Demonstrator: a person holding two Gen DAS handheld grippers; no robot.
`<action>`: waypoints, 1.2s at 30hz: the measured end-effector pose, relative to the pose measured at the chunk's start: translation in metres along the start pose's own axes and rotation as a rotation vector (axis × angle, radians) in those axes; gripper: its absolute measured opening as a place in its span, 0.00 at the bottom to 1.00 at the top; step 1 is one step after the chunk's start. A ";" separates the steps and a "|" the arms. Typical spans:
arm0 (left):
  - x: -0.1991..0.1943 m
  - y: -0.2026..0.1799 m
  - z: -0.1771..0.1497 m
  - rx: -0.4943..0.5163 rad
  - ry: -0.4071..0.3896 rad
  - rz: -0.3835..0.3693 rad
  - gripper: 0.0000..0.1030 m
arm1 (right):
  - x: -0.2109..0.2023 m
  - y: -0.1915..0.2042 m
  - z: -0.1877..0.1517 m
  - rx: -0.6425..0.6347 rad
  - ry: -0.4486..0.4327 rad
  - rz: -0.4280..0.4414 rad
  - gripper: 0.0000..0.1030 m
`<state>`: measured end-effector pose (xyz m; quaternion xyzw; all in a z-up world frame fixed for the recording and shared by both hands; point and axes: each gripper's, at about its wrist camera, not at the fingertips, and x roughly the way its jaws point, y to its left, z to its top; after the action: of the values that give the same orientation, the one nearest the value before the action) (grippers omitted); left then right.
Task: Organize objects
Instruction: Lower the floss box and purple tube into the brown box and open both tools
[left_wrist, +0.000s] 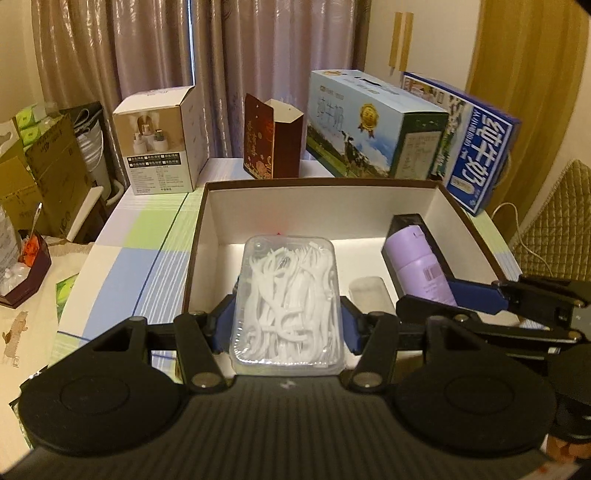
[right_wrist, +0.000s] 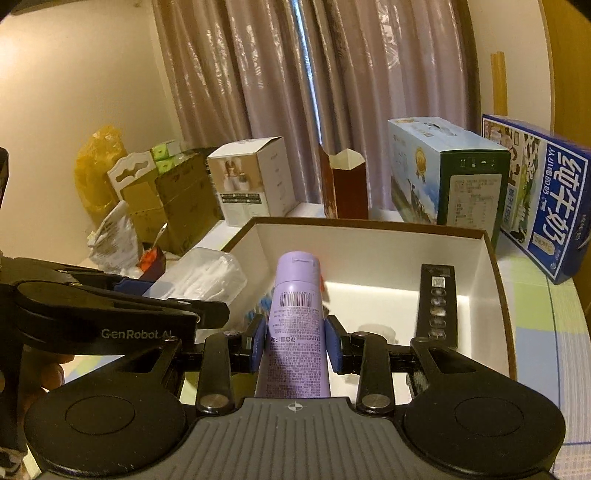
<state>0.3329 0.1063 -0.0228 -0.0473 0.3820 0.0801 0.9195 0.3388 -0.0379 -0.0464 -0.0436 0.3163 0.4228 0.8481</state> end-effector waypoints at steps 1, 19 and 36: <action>0.004 0.002 0.003 -0.007 0.005 -0.004 0.51 | 0.004 -0.001 0.003 0.005 0.005 -0.005 0.30; 0.103 0.021 0.033 0.031 0.128 0.015 0.51 | 0.083 -0.040 0.016 0.156 0.119 -0.071 0.30; 0.125 0.018 0.049 0.129 0.110 0.029 0.66 | 0.111 -0.053 0.017 0.222 0.161 -0.097 0.30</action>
<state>0.4510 0.1451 -0.0775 0.0134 0.4368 0.0661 0.8970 0.4363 0.0108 -0.1067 0.0017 0.4258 0.3388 0.8390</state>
